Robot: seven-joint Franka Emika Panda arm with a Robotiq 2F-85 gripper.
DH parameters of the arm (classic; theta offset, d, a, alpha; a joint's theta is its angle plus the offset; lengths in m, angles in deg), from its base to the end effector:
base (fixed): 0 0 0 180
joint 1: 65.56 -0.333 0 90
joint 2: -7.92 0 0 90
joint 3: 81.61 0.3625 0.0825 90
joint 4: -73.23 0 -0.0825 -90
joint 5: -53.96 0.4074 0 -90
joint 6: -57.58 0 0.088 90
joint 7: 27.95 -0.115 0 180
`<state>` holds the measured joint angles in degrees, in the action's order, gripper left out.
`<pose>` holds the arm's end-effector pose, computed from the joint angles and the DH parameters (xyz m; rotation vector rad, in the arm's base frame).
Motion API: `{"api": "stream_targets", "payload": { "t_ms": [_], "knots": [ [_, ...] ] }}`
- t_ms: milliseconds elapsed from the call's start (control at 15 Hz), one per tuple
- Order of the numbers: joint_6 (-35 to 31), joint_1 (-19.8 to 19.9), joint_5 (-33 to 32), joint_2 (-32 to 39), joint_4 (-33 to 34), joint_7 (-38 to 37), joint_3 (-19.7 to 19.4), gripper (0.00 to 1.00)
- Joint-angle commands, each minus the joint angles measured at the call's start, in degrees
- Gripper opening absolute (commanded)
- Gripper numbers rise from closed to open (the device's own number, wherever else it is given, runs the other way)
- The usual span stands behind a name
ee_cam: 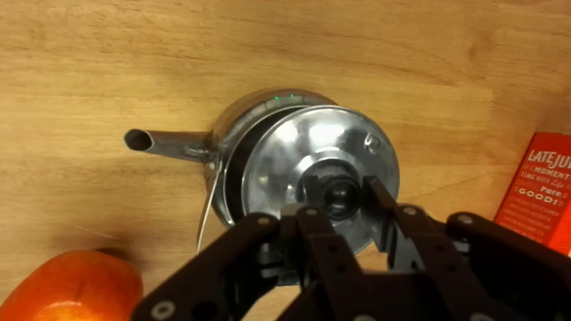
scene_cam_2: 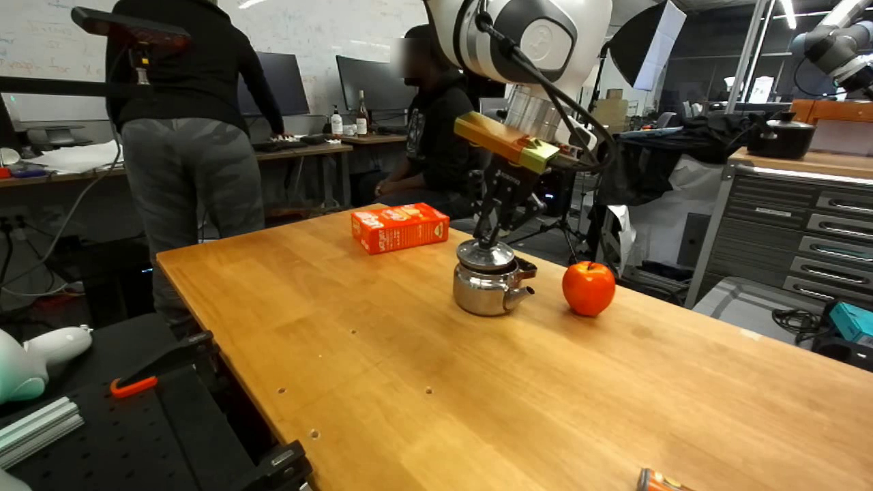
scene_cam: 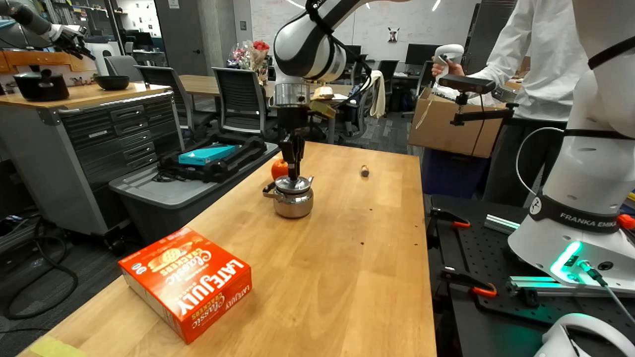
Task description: Place the lid on the teapot
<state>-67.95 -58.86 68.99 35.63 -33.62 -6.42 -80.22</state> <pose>0.6578 -0.0511 0.2623 -2.8904 -0.1609 0.1507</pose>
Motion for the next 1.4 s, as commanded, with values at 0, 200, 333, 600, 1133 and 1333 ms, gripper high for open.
{"api": "stream_targets", "payload": {
  "t_ms": [0, 200, 333, 600, 1133, 1333],
  "knots": [
    [-0.8, 1.0, 0.1, 1.3, 2.1, 0.8, 1.2, 0.07],
    [-1.2, 1.1, -0.3, 1.7, 2.5, 0.5, 0.9, 0.07],
    [-1.5, 1.3, -0.6, 2.0, 2.7, 0.3, 0.7, 0.07],
    [-1.8, 1.7, -0.9, 2.9, 3.3, 0.0, 0.6, 0.07],
    [-1.1, 1.5, -1.5, 3.2, 3.4, -0.4, 0.8, 0.07],
    [-1.2, 1.2, -2.0, 2.3, 2.5, -0.2, 1.1, 0.07]
  ]
}}
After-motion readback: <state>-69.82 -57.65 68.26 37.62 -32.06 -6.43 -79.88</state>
